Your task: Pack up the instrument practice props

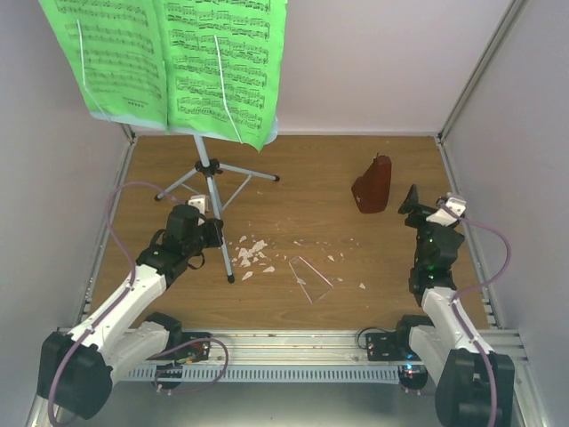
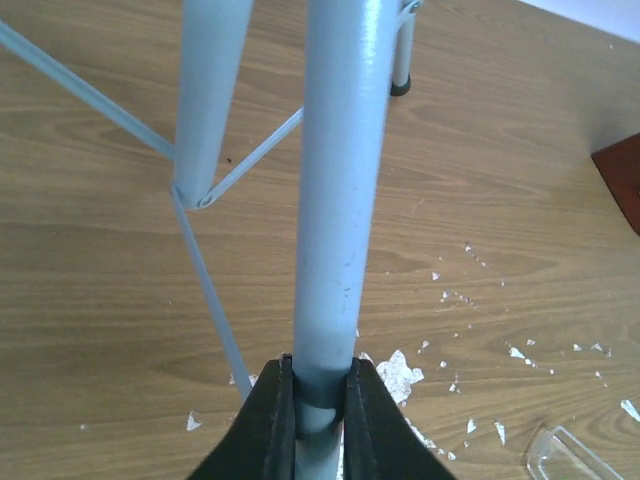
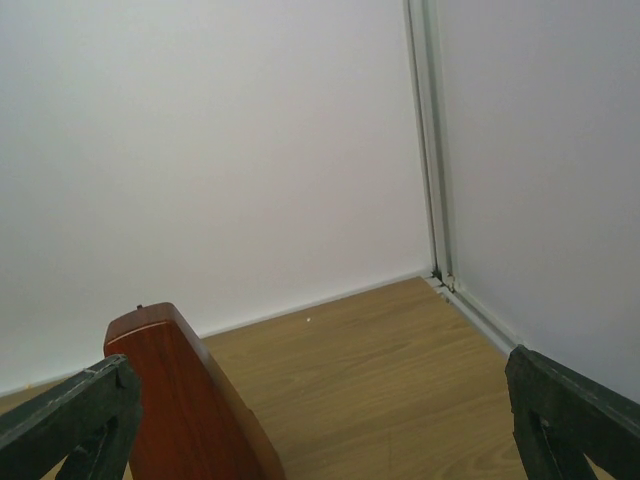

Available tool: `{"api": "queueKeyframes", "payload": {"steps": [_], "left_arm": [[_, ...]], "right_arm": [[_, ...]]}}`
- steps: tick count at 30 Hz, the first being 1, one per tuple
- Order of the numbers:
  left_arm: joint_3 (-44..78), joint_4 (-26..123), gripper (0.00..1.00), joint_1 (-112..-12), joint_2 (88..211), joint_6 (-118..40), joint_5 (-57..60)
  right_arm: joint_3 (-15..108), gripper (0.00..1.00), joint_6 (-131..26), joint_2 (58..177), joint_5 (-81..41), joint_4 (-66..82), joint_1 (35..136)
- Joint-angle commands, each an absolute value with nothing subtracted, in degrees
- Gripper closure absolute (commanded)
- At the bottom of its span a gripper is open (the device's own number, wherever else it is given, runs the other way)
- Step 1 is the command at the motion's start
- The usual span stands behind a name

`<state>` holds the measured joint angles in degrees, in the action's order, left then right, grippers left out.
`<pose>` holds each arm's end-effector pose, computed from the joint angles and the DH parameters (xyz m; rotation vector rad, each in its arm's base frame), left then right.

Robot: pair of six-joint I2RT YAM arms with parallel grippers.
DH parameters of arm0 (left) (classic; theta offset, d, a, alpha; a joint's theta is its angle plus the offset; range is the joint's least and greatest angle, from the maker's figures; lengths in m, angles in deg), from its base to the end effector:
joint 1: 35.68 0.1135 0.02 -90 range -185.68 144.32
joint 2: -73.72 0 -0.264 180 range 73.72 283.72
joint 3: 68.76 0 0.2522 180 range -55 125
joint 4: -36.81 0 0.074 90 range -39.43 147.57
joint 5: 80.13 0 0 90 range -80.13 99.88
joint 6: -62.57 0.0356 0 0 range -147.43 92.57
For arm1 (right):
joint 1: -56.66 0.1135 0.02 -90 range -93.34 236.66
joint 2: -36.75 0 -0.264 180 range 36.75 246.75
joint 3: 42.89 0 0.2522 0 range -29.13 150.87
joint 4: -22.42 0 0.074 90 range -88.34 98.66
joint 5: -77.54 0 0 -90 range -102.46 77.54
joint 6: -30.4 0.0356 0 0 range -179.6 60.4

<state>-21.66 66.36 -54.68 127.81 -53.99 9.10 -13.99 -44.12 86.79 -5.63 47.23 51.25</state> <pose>0.1923 -0.0667 0.2314 -0.1405 2.2421 -0.4520 0.1935 -0.0226 0.2319 0.3669 1.4621 0.0513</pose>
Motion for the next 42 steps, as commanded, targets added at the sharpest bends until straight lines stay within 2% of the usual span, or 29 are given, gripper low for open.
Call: {"api": "queueKeyframes", "payload": {"steps": [1,5,12,23,24,25,27,28,30,32,36,39,42], "left_arm": [[-20.63,61.59,0.99,-52.42,127.82,-53.06,12.37],[-20.39,62.30,1.00,-47.59,127.34,-49.22,11.16],[-21.36,58.75,1.00,-36.89,127.25,-42.08,1.06],[-20.44,56.60,0.99,-32.08,131.63,-40.76,0.22],[-20.10,57.08,0.91,-32.09,131.52,-40.78,-0.33],[-19.58,57.90,0.79,-32.10,131.29,-40.83,-1.02],[-18.38,58.73,0.42,-32.08,130.09,-41.35,-2.62],[-17.62,59.23,0.29,-32.08,129.24,-41.58,-3.39],[-16.00,60.54,0.12,-32.10,127.34,-42.15,-4.26],[-14.26,62.75,0.05,-32.09,125.46,-42.74,-4.24],[-11.14,67.71,0.03,-32.08,118.89,-44.19,-0.05],[-8.86,67.51,0.01,-32.12,113.35,-42.65,-0.77],[-0.18,70.20,0.01,-32.08,115.01,-36.59,-4.02]], "right_arm": [[-15.28,0.00,-43.28,85.19,-4.36,48.22,51.40],[-15.08,0.00,-43.04,85.91,-4.65,48.49,51.47],[-14.77,0.00,-42.94,87.92,-5.63,49.08,51.45],[-13.90,0.00,-43.32,89.78,-7.94,49.48,51.39],[-13.97,0.01,-42.49,90.08,-7.82,49.74,51.44],[-13.91,0.00,-40.63,90.41,-6.42,49.60,51.47],[-13.06,0.00,-36.77,90.58,-3.84,47.23,51.04],[-12.29,0.01,-36.29,90.56,-4.21,46.05,50.79],[-10.69,0.00,-36.53,90.55,-6.72,44.28,50.44],[-8.65,0.00,-36.91,90.63,-9.47,42.27,50.34],[-2.33,0.00,-39.92,91.14,-16.09,35.02,50.36],[7.74,0.00,-43.34,93.48,-21.12,23.81,50.34],[18.68,0.01,-46.73,99.07,-22.39,7.68,50.34]]}}
